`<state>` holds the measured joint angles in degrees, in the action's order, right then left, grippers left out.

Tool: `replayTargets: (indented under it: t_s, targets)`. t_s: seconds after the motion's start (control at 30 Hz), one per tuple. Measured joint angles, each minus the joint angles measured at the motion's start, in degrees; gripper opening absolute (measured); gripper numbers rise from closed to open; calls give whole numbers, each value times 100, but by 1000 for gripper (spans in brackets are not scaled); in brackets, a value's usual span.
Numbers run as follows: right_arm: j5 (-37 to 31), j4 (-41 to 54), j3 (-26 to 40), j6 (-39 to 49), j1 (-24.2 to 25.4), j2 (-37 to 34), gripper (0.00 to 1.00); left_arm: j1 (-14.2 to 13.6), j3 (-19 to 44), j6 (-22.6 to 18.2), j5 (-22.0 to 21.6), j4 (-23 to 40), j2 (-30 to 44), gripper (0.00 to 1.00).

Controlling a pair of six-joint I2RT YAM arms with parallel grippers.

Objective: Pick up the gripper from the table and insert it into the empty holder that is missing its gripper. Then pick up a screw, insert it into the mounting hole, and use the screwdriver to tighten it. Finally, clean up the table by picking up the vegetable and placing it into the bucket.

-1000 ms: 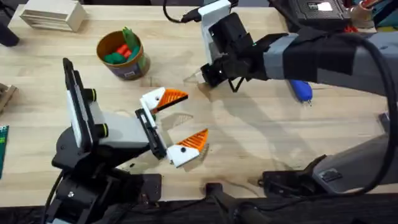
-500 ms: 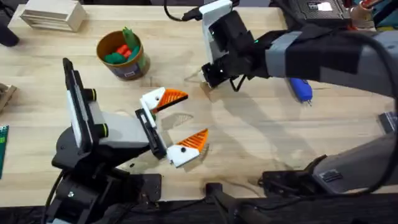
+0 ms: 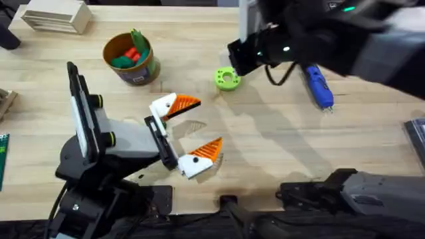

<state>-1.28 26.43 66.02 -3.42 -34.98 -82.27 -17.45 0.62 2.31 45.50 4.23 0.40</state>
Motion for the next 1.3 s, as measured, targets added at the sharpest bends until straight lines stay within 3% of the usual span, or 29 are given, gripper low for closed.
replayTargets:
  t_s: [0.2,0.47,0.83,1.3]
  targets:
    - [2,888,665,-25,-499,492,8,0,0,0,0,0,2,987]
    - [2,1560,1859,-107,-1487,280,8,0,0,-1,0,1,1,987]
    - [4,1596,1922,-276,-2413,-456,8,0,0,0,0,0,2,987]
    - [4,1617,1924,-304,-2549,-661,8,0,0,2,2,4,0,987]
